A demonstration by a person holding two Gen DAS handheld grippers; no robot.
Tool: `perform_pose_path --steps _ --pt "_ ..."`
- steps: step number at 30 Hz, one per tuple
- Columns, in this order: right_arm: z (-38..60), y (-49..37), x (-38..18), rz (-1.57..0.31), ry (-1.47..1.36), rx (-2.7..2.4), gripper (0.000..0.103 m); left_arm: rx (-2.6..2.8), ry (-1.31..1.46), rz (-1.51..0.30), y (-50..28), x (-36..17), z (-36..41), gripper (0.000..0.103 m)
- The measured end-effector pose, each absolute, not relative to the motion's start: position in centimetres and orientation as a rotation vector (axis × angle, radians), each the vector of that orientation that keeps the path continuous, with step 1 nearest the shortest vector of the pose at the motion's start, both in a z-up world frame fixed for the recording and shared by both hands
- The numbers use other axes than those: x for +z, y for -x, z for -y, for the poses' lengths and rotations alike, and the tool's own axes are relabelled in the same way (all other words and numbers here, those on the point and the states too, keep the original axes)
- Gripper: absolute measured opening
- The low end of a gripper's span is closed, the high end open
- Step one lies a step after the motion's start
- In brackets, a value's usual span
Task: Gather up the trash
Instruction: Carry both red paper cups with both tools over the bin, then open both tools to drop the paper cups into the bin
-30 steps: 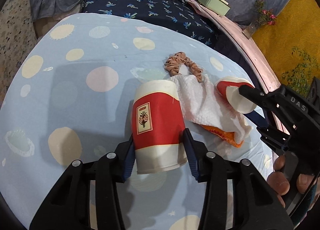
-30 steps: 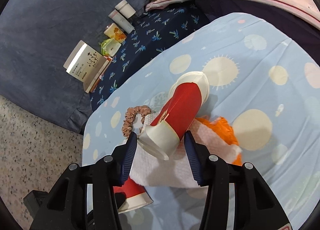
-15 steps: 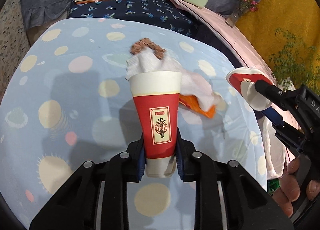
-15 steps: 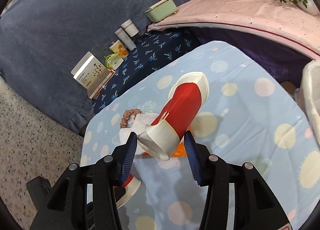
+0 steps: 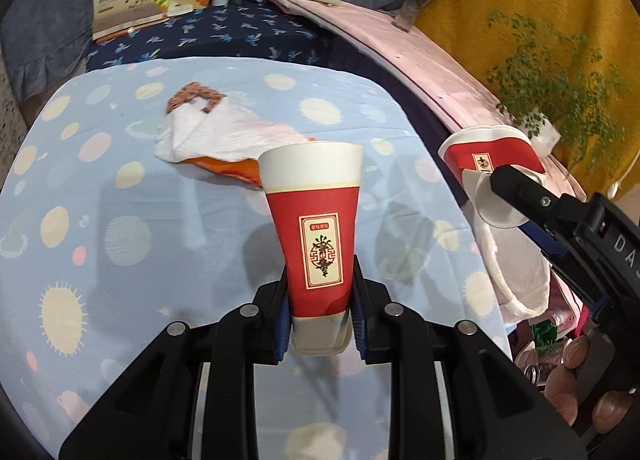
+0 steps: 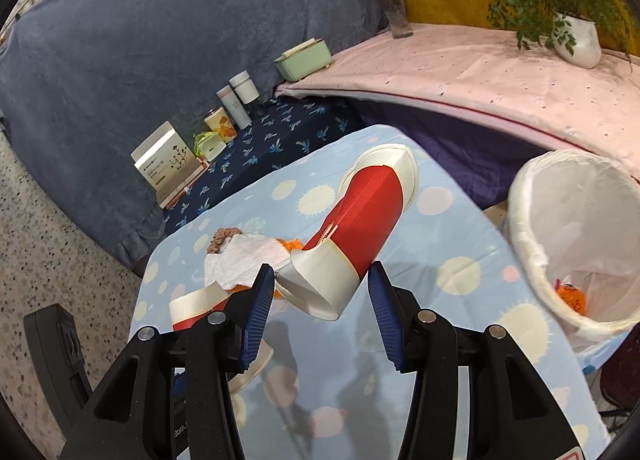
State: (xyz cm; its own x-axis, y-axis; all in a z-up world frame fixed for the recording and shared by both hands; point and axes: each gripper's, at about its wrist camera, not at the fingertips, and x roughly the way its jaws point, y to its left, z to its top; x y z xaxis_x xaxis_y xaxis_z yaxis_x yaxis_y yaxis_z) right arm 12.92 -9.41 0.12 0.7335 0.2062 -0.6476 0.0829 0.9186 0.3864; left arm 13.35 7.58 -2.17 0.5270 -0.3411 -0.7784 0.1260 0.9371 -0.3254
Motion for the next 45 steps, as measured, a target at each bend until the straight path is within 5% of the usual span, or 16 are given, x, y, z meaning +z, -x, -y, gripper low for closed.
perform_pose_path --steps 36,38,40,45 --pt "32.5 -1.8 -1.8 -0.607 -0.619 -0.277 0.047 -0.663 -0.102 -0.954 -10.7 0.1 18.9 0.025" --pt "33.5 -1.5 -2.1 -0.606 -0.632 -0.291 0.045 -0.677 -0.117 -0.960 -10.8 -0.1 20.0 0.025" --pt "34.2 -1.4 -2.6 -0.616 -0.642 -0.292 0.026 -0.684 -0.126 -0.964 -11.0 -0.2 20.8 0.025" --pt "35.4 -2.7 -4.2 -0.651 -0.662 -0.296 0.026 -0.674 -0.130 -0.962 -12.3 -0.8 22.7 0.026"
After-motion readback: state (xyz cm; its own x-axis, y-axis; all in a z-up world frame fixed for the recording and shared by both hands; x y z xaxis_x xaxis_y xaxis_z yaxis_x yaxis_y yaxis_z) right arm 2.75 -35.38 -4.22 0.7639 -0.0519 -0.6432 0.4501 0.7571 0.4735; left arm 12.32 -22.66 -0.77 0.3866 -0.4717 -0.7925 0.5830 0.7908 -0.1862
